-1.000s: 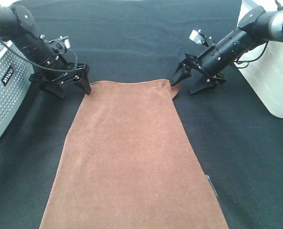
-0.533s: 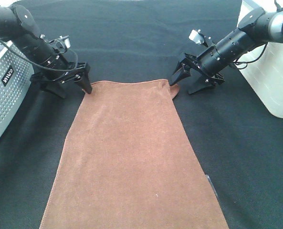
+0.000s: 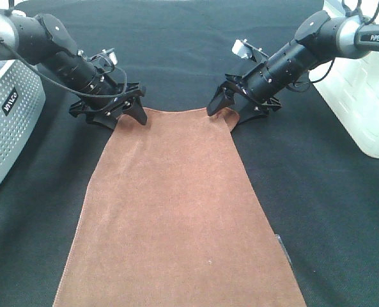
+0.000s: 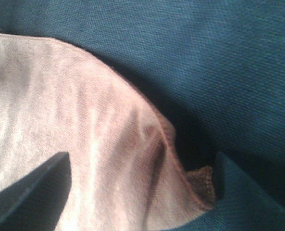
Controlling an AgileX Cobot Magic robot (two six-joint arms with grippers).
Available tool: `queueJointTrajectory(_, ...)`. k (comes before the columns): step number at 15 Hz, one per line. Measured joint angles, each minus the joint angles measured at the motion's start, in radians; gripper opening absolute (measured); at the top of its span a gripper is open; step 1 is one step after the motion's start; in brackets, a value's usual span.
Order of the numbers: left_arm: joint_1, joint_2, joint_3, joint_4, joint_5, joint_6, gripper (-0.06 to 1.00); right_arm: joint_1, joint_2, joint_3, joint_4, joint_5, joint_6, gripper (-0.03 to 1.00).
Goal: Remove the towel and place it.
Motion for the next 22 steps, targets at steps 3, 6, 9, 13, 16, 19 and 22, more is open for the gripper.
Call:
queueJointTrajectory(3,0.0,0.003,0.001,-0.001,-0.037,0.0,0.52,0.0,0.002,0.0,-0.034,-0.022,0.016,0.56)
queueJointTrajectory(6,0.0,0.005,0.003,0.018,-0.051,0.011,0.21,0.0,0.006,0.0,-0.06,-0.042,0.026,0.32)
queueJointTrajectory(9,0.0,0.005,0.003,0.031,-0.06,0.074,0.01,0.0,0.008,0.0,-0.106,-0.05,0.027,0.13)
queueJointTrajectory(13,-0.001,0.005,0.003,0.042,-0.072,0.173,0.0,0.002,-0.027,0.0,-0.27,-0.083,0.018,0.0)
queueJointTrajectory(16,-0.001,-0.006,0.001,0.089,-0.104,0.191,0.0,0.002,-0.049,-0.01,-0.339,-0.118,-0.031,0.0)
queueJointTrajectory(19,-0.001,-0.011,-0.043,0.096,-0.112,0.211,0.0,0.002,-0.05,-0.063,-0.344,-0.135,-0.076,0.0)
queueJointTrajectory(22,-0.001,-0.011,-0.116,0.102,-0.117,0.231,0.0,0.002,-0.05,-0.131,-0.348,-0.143,-0.125,0.0)
